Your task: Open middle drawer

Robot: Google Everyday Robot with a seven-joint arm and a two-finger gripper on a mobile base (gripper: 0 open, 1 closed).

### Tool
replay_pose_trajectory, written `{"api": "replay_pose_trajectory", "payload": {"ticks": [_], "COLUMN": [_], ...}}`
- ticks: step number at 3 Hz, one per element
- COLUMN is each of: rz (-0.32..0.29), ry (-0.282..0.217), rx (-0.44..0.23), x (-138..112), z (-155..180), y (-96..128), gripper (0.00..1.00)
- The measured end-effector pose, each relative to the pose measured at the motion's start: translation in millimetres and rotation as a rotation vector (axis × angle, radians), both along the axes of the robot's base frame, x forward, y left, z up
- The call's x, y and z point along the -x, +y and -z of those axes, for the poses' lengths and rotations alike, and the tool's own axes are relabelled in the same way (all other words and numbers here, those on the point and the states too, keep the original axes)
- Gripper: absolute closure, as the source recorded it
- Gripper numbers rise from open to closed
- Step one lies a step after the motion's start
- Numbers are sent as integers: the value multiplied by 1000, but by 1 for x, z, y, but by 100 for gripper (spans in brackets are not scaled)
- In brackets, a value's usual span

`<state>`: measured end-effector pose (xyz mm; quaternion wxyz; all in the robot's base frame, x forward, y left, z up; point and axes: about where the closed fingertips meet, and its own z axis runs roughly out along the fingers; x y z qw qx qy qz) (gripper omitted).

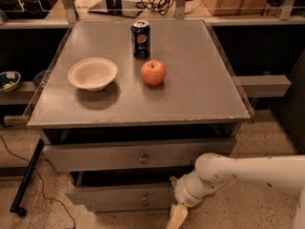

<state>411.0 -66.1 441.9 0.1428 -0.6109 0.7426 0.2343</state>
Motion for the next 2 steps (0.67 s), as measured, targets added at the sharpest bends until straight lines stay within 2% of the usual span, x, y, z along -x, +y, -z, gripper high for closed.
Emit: {"api": "replay_pose_trajectory", "payload": {"ticks": [2], "rz": [0], "ry": [17], "rx": [17], "x": [7], "z": [5], "y": [-7], "gripper": [0]}}
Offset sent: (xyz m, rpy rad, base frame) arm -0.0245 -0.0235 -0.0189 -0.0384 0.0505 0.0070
